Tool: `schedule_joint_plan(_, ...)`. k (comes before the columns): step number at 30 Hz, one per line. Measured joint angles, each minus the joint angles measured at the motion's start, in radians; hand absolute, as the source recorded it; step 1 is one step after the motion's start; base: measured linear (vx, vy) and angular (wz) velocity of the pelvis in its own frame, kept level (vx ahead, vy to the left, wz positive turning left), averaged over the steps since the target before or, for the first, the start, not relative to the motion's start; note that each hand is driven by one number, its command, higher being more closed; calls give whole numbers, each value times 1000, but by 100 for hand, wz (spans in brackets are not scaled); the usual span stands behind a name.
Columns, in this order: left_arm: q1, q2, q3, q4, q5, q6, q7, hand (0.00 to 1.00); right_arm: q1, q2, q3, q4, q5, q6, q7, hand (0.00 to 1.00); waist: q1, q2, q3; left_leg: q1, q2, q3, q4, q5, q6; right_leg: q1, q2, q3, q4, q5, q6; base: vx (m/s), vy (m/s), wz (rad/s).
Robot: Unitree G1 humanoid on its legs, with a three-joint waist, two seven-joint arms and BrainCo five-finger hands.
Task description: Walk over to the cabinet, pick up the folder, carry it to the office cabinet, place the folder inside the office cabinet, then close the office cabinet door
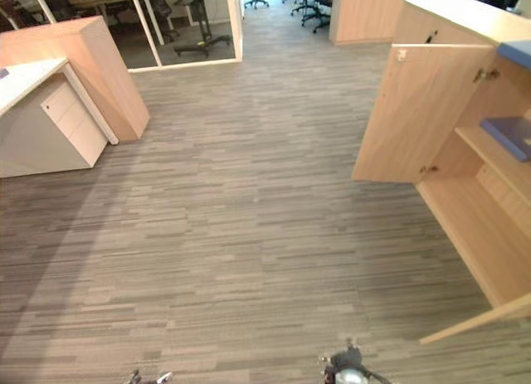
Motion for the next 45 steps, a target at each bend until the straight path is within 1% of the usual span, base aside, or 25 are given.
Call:
schedule_joint_plan(2, -13, 7, -3, 1, 18, 0, -10, 0, -1, 17, -2, -32, 11, -6, 0, 0, -4, -3, 23, 20, 30, -9, -10, -5, -8, -50, 98, -67, -136, -26, 15, 136, -107, 10)
schedule_joint_plan(6, -34, 9, 32, 4, 40, 8, -16, 0, 6, 35, -30, -39, 39, -14, 0, 0, -3, -34, 48, 63, 38, -30, -39, -33, -44, -75, 183, -122, -421, -1, 9, 140, -172, 14)
schedule_joint_plan(7, -40, 11, 37, 7, 41, 11, -17, 0, 9, 42, -45, -39, 46, -19, -1, 0, -6, -39, 52, 65, 39, -42, -38, -44, -55, -72, 190, -120, -472, 49, -10, 234, -291, 43)
schedule_joint_plan(8, -52, 7, 41, 27, 44, 14, -18, 0, 16, 48, -73, -39, 56, -21, 0, 0, -10, -36, 51, 73, 63, -72, -34, -73, -79, -49, 210, -148, -489, 90, -56, 342, -351, 45)
schedule_joint_plan(12, -55, -6, 72, 32, 58, 20, -24, 0, 30, 61, -120, -39, 58, -21, 0, 0, -12, -22, 43, 109, 160, -73, -36, -98, -142, 5, 295, -206, -485, -5, -69, 317, -264, 17)
schedule_joint_plan(13, -55, -6, 74, 32, 61, 21, -28, 0, 34, 63, -122, -40, 58, -21, 0, 0, -12, -23, 43, 115, 170, -72, -28, -99, -143, 18, 305, -211, -486, -17, -71, 341, -268, 14)
schedule_joint_plan(16, -55, -13, 102, 17, 66, 21, -35, 0, 67, 78, -156, -69, 74, -20, -1, 0, -16, -26, 34, 45, 211, -57, 224, -118, -173, 98, 333, -224, -544, -47, -68, 330, -264, 15)
schedule_joint_plan(17, -52, -29, 143, 7, 66, 22, -36, 0, 82, 82, -155, -84, 74, -20, 0, 0, -15, -24, 28, -45, 242, -54, 438, -115, -173, 138, 353, -219, -585, -41, -77, 231, -160, -11)
schedule_joint_plan(18, -47, -39, 162, -1, 65, 22, -36, 0, 90, 83, -155, -93, 75, -20, 0, 0, -15, -22, 25, -88, 266, -51, 545, -104, -168, 159, 369, -213, -601, -40, -79, 327, -121, -41)
schedule_joint_plan(19, -37, -54, 190, -13, 60, 22, -36, 0, 101, 80, -154, -103, 75, -20, 0, 0, -9, -4, 17, -166, 318, -39, 743, -88, -167, 189, 410, -186, -631, -45, -87, 356, -26, -79)
schedule_joint_plan(20, -30, -60, 206, -23, 49, 21, -35, 0, 101, 77, -150, -102, 75, -19, 0, 0, 5, -1, 17, -225, 367, -15, 900, -90, -160, 214, 442, -145, -648, -52, -98, 363, 5, -94)
schedule_joint_plan(22, -30, -49, 214, -21, 38, 23, -33, 0, 102, 81, -133, -100, 75, -18, 0, 0, 22, -13, 25, -303, 396, 3, 1004, -102, -144, 263, 461, -83, -676, -62, -111, 343, 37, -104)
schedule_joint_plan(24, -22, -40, 213, -20, 39, 24, -28, 0, 92, 80, -127, -66, 75, -18, 0, 0, 38, -32, 35, -374, 368, -4, 961, -122, -144, 302, 449, -21, -704, -55, -101, 306, 64, -111)
schedule_joint_plan(27, 1, -45, 209, -19, 39, 27, -21, 0, 58, 65, -116, -4, 75, -16, -1, 0, 51, -42, 47, -466, 277, -42, 702, -142, -158, 364, 398, 77, -749, -46, -79, 309, 150, -101)
schedule_joint_plan(28, 6, -45, 209, -19, 43, 30, -18, 0, 53, 66, -114, 3, 75, -17, -1, 0, 57, -45, 48, -474, 231, -83, 536, -131, -165, 389, 372, 111, -772, -45, -55, 473, 302, -86)
schedule_joint_plan(29, 6, -46, 209, -18, 46, 30, -18, 0, 53, 66, -109, 4, 75, -18, 0, 0, 59, -43, 49, -484, 194, -166, 351, -86, -172, 423, 350, 138, -803, -51, -24, 479, 316, -81)
schedule_joint_plan(31, 8, -46, 209, -15, 50, 30, -18, 0, 56, 67, -105, 5, 74, -19, 0, 0, 65, -41, 47, -481, 184, -240, 218, -29, -180, 445, 333, 170, -817, -69, 13, 397, 307, -64)
schedule_joint_plan(32, 4, -41, 214, 3, 49, 30, -18, 0, 57, 68, -99, 11, 74, -19, 0, 0, 70, -39, 39, -476, 172, -255, 231, 79, -205, 466, 314, 200, -823, -84, 37, 368, 332, -67)
schedule_joint_plan(33, 4, -40, 217, 9, 48, 31, -18, 0, 56, 68, -99, 14, 74, -19, 0, 0, 71, -42, 32, -477, 163, -257, 244, 113, -201, 466, 305, 215, -823, -85, 38, 542, 508, -81)
schedule_joint_plan(35, 3, -29, 227, 12, 37, 30, -18, 0, 53, 95, -99, 13, 75, -20, 0, 0, 74, -76, 16, -480, 138, -219, 286, 89, -168, 452, 264, 249, -807, -60, 36, 466, 440, -75)
schedule_joint_plan(36, 0, -23, 229, 23, 30, 30, -18, 0, 52, 107, -98, 13, 76, -21, 0, 0, 82, -86, -8, -471, 133, -160, 306, 63, -139, 420, 227, 283, -779, -24, 55, 293, 282, -71)
schedule_joint_plan(39, -1, -17, 223, 52, 23, 30, -19, 0, 37, 102, -98, 13, 77, -20, 4, 0, 90, -76, -46, -415, 112, -46, 284, 14, -87, 337, 163, 356, -674, 40, 87, 335, 322, -100)
schedule_joint_plan(42, -4, 6, 158, 59, 49, 30, -26, 0, 40, 99, -99, 12, 75, -19, 15, 0, 73, -63, -49, -314, 82, 16, 211, 2, -59, 217, 116, 373, -426, 93, 73, 252, 317, -72)
schedule_joint_plan(44, -7, 24, 116, 61, 89, 30, -35, 0, 39, 89, -98, 0, 74, -19, 17, 0, 50, -56, -47, -230, 55, 58, 138, 4, -42, 123, 51, 302, -214, 138, 0, 120, 200, -41)
schedule_joint_plan(45, -8, 25, 110, 60, 97, 31, -38, 0, 39, 86, -98, -1, 74, -19, 17, 0, 45, -55, -47, -209, 49, 69, 116, 7, -39, 109, 31, 260, -166, 136, -7, 132, 208, -52)
